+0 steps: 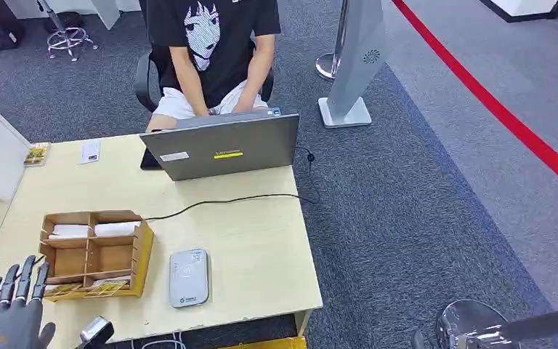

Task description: Pass the card to the sensor for recognition and then transmit it.

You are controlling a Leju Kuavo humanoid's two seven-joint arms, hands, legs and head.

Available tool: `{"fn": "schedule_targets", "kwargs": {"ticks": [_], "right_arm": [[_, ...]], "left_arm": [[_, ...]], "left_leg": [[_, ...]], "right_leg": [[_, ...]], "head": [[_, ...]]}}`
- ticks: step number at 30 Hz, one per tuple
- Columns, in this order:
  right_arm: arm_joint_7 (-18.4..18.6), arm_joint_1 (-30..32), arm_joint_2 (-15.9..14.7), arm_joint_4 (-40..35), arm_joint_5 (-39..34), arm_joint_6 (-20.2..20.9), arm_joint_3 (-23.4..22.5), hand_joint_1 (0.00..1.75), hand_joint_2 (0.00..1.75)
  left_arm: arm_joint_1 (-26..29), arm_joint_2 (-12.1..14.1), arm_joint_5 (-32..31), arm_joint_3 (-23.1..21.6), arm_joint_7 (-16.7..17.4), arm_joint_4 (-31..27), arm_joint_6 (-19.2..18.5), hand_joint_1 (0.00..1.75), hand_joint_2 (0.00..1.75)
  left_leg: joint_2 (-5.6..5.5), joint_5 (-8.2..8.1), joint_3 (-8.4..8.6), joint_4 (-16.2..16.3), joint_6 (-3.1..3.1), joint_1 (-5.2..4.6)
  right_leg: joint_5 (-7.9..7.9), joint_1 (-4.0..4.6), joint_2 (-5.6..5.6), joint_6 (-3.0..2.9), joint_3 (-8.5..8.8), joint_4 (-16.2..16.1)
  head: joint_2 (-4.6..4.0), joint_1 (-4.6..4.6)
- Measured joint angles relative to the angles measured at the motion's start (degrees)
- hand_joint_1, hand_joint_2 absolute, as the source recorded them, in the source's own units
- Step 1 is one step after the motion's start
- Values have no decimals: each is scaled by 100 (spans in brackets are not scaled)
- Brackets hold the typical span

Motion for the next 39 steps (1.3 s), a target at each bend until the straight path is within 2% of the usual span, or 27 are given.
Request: {"fn": "schedule_targets", "kwargs": {"ticks": [16, 33, 39], "right_arm": [[-44, -117, 0, 111, 118, 63, -118, 0, 175], [-39, -131, 0, 116, 107, 57, -151, 0, 175], [-44, -143, 0, 125, 125, 66, -162, 0, 175]], "left_arm": [[-40, 31, 133, -848, 341, 2, -52, 0, 175], [-45, 77, 271, -922, 393, 0, -70, 0, 175], [-50, 74, 328, -933, 266, 2, -193, 0, 175]], "left_leg": [[0, 0, 0, 1, 0, 0], [0, 0, 0, 1, 0, 0], [0, 0, 0, 1, 0, 0]], "right_leg": [[0, 0, 1, -1, 0, 0], [1, 0, 1, -1, 0, 0], [1, 0, 1, 0, 0, 0]], "head": [[0, 0], [0, 0], [0, 0]]}}
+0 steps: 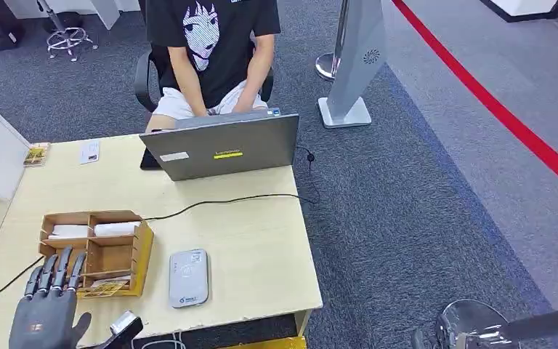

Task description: Pass the card to the sensor for recognition and then transmit it.

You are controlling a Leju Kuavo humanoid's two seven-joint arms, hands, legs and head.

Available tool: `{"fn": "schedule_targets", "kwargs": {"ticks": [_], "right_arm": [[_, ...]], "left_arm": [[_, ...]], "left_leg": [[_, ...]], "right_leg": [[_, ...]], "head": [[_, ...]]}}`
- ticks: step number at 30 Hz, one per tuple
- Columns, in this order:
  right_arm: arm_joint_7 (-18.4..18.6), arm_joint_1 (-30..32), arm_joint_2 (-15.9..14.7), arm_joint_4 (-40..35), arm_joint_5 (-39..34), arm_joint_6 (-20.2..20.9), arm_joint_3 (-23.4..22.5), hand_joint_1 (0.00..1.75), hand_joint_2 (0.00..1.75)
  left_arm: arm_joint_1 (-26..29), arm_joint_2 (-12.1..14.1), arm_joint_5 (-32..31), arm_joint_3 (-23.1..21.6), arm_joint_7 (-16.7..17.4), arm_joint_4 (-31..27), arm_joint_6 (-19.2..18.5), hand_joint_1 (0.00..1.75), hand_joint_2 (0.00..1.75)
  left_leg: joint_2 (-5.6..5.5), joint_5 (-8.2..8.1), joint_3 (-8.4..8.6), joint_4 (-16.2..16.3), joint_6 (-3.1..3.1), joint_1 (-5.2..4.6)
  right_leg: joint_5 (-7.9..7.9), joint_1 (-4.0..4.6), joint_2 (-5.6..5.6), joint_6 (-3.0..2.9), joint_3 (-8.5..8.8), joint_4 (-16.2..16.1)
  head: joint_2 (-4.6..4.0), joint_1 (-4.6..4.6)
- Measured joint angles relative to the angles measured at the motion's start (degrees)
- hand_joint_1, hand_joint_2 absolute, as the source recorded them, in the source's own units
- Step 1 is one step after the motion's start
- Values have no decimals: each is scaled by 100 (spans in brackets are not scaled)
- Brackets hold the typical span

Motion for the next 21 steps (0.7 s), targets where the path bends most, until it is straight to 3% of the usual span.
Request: {"fn": "schedule_targets", "kwargs": {"ticks": [4, 12, 21], "right_arm": [[-26, -25, 0, 33, 122, 20, -63, 0, 175], [-44, -34, 0, 63, 173, 87, -149, 0, 175], [-83, -47, 0, 72, 291, 68, -144, 0, 175]], "left_arm": [[-18, -179, -151, -66, 0, -2, -221, 0, 175], [-54, -363, -212, -175, 15, -7, -258, 0, 175], [-193, -13, 181, -192, -28, 70, -170, 0, 175]], "left_leg": [[0, 0, -1, 0, 0, -1], [-1, 0, 0, 1, 0, 0], [-1, 1, -1, 0, 0, 2]], "right_leg": [[0, -1, -1, 0, 1, 0], [0, 0, -1, 0, 1, 0], [0, 2, -2, 0, 4, 1]], "head": [[0, -2], [0, 0], [0, 2]]}}
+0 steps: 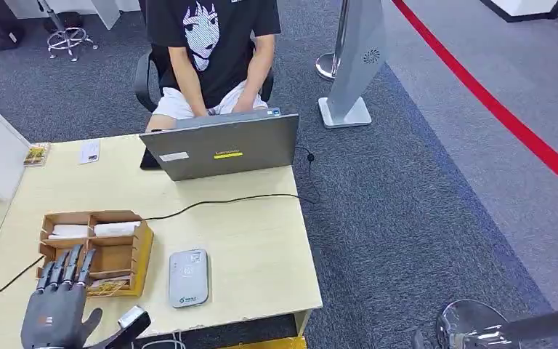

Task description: Pass the card to the sensor for recognition and then transmit it.

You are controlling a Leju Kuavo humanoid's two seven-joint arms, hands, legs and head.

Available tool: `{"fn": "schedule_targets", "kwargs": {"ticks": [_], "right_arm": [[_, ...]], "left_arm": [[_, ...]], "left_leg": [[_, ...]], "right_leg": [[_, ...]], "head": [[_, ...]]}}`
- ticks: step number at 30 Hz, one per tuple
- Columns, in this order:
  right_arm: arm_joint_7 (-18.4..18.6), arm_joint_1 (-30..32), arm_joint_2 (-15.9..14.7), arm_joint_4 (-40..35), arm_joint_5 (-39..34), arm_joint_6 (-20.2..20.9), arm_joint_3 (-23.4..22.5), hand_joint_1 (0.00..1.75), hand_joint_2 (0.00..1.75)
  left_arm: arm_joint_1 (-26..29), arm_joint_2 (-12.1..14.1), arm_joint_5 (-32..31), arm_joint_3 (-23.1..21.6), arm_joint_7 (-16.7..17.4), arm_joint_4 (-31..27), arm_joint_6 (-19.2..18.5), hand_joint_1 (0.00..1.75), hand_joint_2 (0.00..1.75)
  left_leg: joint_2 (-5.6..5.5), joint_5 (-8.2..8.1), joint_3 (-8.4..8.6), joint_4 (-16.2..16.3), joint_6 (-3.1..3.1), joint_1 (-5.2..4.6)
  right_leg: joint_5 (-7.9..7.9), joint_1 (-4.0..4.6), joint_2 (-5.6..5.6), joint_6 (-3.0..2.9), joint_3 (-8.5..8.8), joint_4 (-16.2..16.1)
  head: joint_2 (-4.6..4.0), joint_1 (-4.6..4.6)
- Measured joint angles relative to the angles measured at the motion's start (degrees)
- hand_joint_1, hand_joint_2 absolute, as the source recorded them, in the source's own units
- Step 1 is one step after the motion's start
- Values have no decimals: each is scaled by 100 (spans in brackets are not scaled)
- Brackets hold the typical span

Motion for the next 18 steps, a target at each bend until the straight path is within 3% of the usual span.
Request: {"fn": "schedule_targets", "kwargs": {"ticks": [18], "right_arm": [[-15, -6, 0, 15, 9, 18, -15, 0, 175]], "left_arm": [[-64, 74, -28, 70, 52, 39, -24, 0, 175]], "left_leg": [[0, 0, 0, 0, 0, -2]], "right_leg": [[0, -2, 0, 0, 0, 0]], "head": [[0, -2]]}}
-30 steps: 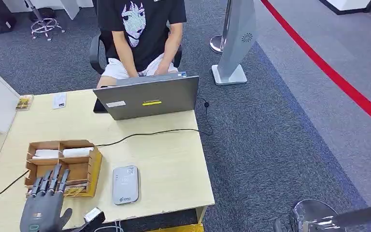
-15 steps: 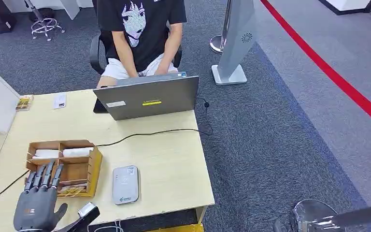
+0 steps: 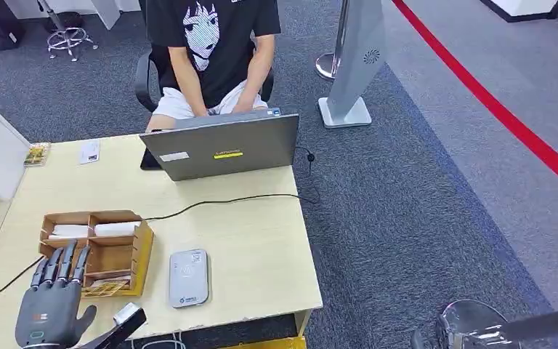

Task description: Pass the card to the sensor for recognition and then transmit it.

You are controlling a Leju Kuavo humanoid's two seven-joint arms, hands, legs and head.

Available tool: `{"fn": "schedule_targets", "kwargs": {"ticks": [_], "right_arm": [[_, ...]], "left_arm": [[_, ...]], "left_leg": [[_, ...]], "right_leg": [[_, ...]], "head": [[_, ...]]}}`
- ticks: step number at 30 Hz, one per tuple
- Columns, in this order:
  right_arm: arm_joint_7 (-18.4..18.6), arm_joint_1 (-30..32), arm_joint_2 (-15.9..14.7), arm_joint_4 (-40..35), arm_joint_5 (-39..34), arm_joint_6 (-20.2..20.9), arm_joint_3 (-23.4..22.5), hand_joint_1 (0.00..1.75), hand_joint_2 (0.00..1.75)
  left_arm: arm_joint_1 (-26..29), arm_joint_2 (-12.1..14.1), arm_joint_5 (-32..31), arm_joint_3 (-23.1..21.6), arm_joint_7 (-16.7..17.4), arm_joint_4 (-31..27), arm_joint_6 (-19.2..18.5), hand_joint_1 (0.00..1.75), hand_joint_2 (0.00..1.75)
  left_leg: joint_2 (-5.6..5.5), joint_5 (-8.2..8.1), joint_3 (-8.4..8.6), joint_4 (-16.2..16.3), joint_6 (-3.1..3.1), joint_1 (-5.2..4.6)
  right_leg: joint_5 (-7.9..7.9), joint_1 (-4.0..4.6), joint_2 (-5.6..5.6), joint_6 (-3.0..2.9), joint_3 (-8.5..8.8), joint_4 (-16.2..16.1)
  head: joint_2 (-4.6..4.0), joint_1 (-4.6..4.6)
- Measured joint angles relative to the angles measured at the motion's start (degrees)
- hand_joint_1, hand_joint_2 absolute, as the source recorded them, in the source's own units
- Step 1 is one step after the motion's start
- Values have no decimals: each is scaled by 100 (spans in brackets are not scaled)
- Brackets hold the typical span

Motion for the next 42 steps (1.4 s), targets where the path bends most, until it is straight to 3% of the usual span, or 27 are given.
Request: {"fn": "schedule_targets", "kwargs": {"ticks": [5, 10, 13, 29, 30, 31, 42], "right_arm": [[2, 0, 0, 0, 66, 0, 0, 0, 175], [2, -18, 0, 28, 105, 17, -22, 0, 175], [0, -21, 0, 42, 114, 17, -28, 0, 175], [-18, -33, 0, 92, 212, 46, -90, 0, 175], [-22, -35, 0, 96, 203, 52, -94, 0, 175], [-26, -35, 0, 96, 197, 66, -101, 0, 175], [-50, -60, 0, 164, 282, 114, -168, 0, 175]], "left_arm": [[-2, -26, -118, 0, -11, 0, -29, 0, 175], [-7, -363, -487, -59, 35, 0, -177, 0, 175], [-12, -420, -511, -100, 48, 0, -181, 0, 175], [-13, -476, -507, -127, 52, 0, -155, 0, 175], [-13, -476, -507, -127, 57, 0, -153, 16, 175], [-12, -476, -509, -127, 59, 0, -153, 175, 175], [-11, -476, -496, -127, 61, 0, -232, 175, 175]], "left_leg": [[0, 0, 1, 0, 0, -1], [-1, 0, 0, 1, 0, -2], [0, -1, 1, 2, 0, -2], [0, 0, 0, 1, 0, -2], [0, 0, 0, 1, 0, -2], [0, 0, 1, 1, 0, -2], [0, 0, 1, 1, 0, -1]], "right_leg": [[0, -1, 0, 0, 0, 0], [0, -2, 0, 0, 1, -1], [1, -2, 2, 1, 0, -1], [1, -1, 1, 1, 1, -1], [1, -1, 1, 1, 1, -1], [1, -2, 0, 1, 1, -1], [1, -1, 0, 0, 1, 0]], "head": [[0, 0], [0, 2], [0, 0], [0, 0], [0, 0], [0, 0], [0, 0]]}}
